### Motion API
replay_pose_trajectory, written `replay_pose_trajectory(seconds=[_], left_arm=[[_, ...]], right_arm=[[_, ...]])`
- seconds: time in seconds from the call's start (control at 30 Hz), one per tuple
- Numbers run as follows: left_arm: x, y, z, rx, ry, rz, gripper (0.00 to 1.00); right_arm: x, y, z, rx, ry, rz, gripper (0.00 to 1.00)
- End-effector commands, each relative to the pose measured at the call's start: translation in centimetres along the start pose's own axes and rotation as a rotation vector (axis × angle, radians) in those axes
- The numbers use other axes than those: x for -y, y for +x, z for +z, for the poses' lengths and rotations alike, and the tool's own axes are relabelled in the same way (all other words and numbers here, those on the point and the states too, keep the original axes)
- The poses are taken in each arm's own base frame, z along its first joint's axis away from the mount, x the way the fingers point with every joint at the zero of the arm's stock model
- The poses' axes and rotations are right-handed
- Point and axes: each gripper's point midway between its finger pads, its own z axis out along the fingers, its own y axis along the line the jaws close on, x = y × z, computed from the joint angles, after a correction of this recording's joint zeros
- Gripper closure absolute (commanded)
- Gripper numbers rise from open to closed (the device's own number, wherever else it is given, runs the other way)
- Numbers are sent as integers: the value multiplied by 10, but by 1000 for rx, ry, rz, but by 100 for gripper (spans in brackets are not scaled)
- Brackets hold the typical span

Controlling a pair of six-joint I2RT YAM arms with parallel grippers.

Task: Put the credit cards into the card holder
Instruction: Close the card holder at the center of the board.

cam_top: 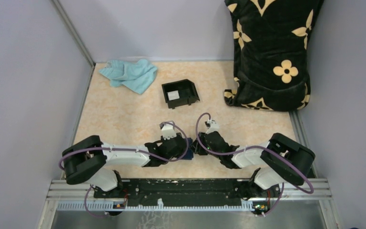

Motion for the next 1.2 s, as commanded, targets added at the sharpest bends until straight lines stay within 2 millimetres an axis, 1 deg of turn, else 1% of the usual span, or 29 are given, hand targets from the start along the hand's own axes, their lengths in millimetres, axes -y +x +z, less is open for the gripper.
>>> replay_pose_trajectory(seconds=[0.0, 0.17, 0.33, 0.53, 0.9, 1.07, 1.17], left_arm=[[1, 31, -10, -109, 29, 23, 46], [-3, 32, -9, -107, 5, 15, 45], [-8, 29, -8, -92, -32, 2, 44], [-17, 32, -7, -86, -65, -30, 44], [-18, 34, -3, -80, -69, -83, 43], [-24, 39, -2, -91, -85, -90, 44], [-28, 42, -2, -96, -90, -101, 44]], right_arm=[[53, 61, -15, -228, 186, -90, 71], [52, 65, -16, -230, 187, -90, 70], [43, 62, -18, -222, 155, -71, 68], [34, 60, -18, -220, 119, -55, 65], [30, 64, -18, -233, 89, -40, 65], [23, 61, -18, -222, 60, -28, 64], [18, 59, -19, -214, 38, -20, 62]])
